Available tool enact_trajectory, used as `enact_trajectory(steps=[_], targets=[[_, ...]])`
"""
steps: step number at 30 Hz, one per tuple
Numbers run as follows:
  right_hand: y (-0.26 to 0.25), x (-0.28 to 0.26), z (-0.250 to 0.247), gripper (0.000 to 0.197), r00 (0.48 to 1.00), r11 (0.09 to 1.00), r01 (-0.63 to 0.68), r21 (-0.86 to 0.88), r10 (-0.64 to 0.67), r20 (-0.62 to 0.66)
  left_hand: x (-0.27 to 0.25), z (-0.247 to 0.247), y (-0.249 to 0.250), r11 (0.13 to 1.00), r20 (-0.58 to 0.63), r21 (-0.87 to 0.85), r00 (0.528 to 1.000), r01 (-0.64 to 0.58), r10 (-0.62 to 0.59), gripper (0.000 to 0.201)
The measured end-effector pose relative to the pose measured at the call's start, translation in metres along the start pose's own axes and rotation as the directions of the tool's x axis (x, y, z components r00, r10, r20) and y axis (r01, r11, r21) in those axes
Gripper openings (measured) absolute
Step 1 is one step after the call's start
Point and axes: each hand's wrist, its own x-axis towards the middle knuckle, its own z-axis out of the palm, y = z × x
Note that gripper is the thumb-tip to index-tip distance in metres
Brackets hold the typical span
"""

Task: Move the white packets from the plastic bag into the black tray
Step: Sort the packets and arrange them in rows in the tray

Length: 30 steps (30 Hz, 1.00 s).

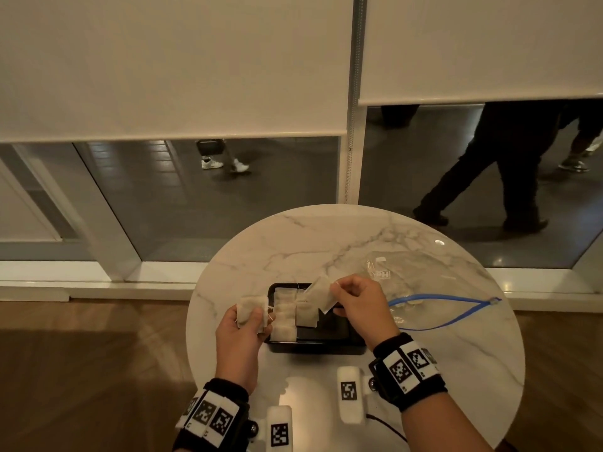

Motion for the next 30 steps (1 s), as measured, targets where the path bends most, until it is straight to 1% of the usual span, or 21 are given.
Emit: enact_trajectory(steps=[2, 4, 7, 11, 15, 21, 27, 30], targets=[[0.009, 0.006, 0.003, 0.007, 1.0, 0.99, 0.021, -0.139, -0.021, 0.001, 0.001, -0.002, -0.003, 1.0, -0.006, 0.005, 1.0, 0.024, -0.024, 0.016], [0.018, 0.014, 0.007, 0.006, 0.999, 0.961, 0.049, -0.272, -0.044, 0.023, 0.001, -0.003, -0.008, 0.999, -0.007, 0.013, 0.999, 0.049, -0.049, 0.018], [0.026, 0.023, 0.013, 0.006, 0.998, 0.922, 0.047, -0.385, -0.032, 0.045, 0.001, -0.004, -0.014, 0.997, -0.017, 0.02, 0.998, 0.068, -0.068, 0.018], [0.037, 0.03, 0.023, 0.009, 0.997, 0.84, 0.033, -0.542, 0.01, 0.075, 0.002, -0.004, -0.018, 0.996, -0.032, 0.033, 0.996, 0.084, -0.083, 0.016], [0.052, 0.038, 0.03, 0.012, 0.989, 0.8, 0.004, -0.601, 0.086, 0.121, 0.004, -0.005, -0.024, 0.993, -0.036, 0.071, 0.995, 0.093, -0.09, 0.018], [0.057, 0.051, 0.041, 0.01, 0.985, 0.739, -0.011, -0.674, 0.125, 0.12, 0.006, -0.006, -0.028, 0.99, -0.047, 0.125, 0.997, 0.072, -0.067, 0.013], [0.06, 0.061, 0.047, 0.007, 0.979, 0.718, -0.059, -0.694, 0.177, 0.1, 0.01, -0.008, -0.03, 0.988, -0.048, 0.133, 0.996, 0.075, -0.07, 0.011], [0.062, 0.064, 0.047, 0.014, 0.978, 0.721, -0.084, -0.688, 0.193, 0.083, 0.01, -0.009, -0.029, 0.989, -0.047, 0.137, 0.997, 0.063, -0.057, 0.011]])
